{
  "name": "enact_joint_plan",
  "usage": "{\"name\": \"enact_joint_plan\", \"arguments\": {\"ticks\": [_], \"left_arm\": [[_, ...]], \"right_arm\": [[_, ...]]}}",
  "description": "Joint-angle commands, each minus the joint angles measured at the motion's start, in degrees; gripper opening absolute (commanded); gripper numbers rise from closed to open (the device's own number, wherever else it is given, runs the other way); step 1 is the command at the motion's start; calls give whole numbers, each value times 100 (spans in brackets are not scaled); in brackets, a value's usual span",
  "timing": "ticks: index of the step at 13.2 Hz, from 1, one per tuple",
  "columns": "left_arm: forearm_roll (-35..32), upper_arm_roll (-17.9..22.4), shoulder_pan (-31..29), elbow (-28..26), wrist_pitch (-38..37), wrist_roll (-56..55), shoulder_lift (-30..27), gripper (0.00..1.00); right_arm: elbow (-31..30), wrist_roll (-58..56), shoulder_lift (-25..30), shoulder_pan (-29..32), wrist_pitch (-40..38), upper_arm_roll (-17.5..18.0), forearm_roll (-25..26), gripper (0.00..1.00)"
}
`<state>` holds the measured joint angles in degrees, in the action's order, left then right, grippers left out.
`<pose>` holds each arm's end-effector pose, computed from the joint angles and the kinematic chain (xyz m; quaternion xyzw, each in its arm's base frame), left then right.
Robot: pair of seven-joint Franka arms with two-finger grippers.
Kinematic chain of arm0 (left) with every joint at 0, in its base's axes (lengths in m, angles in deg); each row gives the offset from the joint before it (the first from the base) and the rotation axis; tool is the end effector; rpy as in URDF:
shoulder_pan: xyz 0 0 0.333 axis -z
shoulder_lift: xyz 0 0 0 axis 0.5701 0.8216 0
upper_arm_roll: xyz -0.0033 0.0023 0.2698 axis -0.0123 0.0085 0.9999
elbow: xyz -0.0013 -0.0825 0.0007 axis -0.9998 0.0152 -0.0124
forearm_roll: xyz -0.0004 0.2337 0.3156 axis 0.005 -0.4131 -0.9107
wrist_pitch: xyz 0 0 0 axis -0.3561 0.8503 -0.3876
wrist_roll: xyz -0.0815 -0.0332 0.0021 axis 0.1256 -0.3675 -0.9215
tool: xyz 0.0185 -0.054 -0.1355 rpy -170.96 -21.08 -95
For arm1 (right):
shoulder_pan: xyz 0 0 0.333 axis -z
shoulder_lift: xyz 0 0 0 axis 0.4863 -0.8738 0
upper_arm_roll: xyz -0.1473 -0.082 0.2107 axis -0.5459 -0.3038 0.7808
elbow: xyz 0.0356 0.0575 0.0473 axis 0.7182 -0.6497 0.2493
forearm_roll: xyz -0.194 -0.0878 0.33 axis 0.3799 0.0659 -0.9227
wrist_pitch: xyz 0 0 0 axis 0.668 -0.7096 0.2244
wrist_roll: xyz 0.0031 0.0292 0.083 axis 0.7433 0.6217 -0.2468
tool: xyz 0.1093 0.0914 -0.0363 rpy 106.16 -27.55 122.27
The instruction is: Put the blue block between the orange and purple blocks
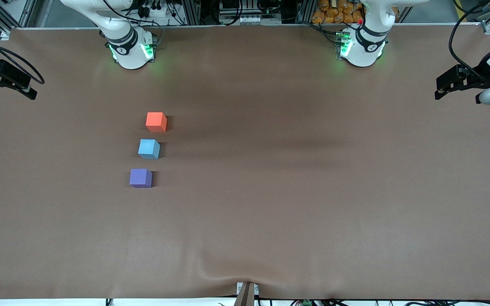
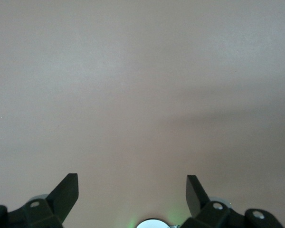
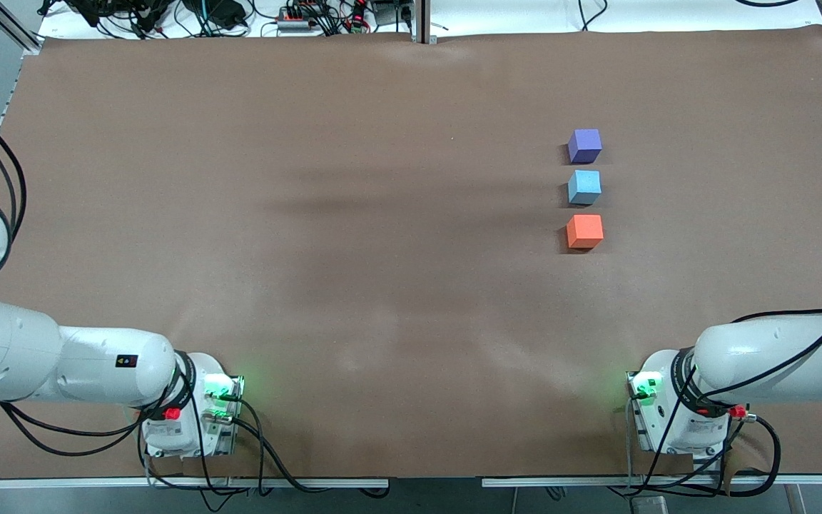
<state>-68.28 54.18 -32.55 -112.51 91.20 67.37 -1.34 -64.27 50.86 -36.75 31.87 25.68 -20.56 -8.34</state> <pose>0.5300 -0.0381 0.5613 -0.9978 0.0630 0.0228 0.0028 0.5309 0.0122 0.6028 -0.9993 0.0178 -0.0105 0.0308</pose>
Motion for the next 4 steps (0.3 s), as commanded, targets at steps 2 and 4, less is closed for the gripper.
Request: {"name": "enact_joint_plan", "arguments": {"ticks": [2, 4], "left_arm": [[-31, -26, -35, 27, 24, -47, 0, 100], [-31, -26, -35, 36, 24, -47, 0, 100]], "right_arm": [[32, -91, 20, 3, -68, 20, 47, 100], [32, -82, 20, 3, -112, 20, 47, 100]]}}
